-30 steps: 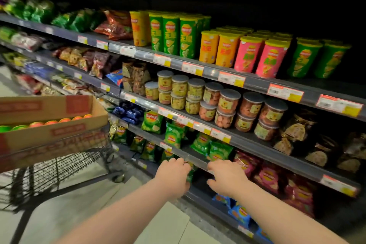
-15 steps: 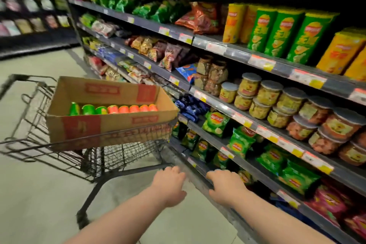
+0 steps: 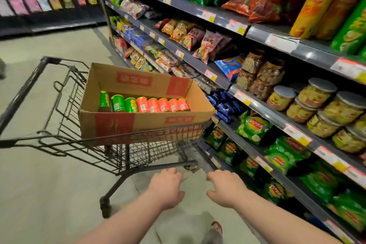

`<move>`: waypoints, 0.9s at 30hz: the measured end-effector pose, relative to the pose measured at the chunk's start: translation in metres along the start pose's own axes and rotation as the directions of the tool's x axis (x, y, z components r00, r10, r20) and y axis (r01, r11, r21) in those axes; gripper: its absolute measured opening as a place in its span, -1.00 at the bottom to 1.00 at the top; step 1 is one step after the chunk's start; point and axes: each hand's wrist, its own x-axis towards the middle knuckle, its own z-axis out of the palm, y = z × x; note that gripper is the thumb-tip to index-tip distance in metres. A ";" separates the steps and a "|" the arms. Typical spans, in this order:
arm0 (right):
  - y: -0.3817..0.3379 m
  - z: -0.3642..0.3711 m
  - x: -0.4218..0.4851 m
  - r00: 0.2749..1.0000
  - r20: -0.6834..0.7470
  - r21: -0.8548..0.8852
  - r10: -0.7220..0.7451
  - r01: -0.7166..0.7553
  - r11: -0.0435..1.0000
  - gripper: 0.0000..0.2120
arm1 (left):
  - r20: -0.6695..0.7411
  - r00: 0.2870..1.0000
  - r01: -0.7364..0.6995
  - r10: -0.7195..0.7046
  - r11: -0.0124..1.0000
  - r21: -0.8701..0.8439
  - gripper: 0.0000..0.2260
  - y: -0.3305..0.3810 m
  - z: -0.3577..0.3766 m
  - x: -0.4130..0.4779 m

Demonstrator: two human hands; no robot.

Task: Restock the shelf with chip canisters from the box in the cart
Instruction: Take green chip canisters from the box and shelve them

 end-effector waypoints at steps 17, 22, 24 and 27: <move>0.037 -0.137 0.206 0.956 -0.043 -0.036 -0.290 0.289 0.957 -0.58 | -0.045 0.949 0.305 -0.312 0.945 -0.120 -0.61 -0.057 -0.095 0.155; 0.031 -0.157 0.254 0.938 -0.023 -0.008 -0.347 0.347 0.938 -0.59 | -0.077 0.918 0.375 -0.390 0.913 -0.159 -0.57 -0.074 -0.106 0.169; 0.021 -0.161 0.269 0.929 -0.001 0.002 -0.369 0.369 0.929 -0.59 | -0.089 0.902 0.403 -0.423 0.898 -0.177 -0.56 -0.089 -0.109 0.171; 0.002 -0.168 0.293 0.915 0.012 0.008 -0.402 0.402 0.916 -0.58 | -0.104 0.885 0.423 -0.454 0.878 -0.224 -0.55 -0.116 -0.115 0.180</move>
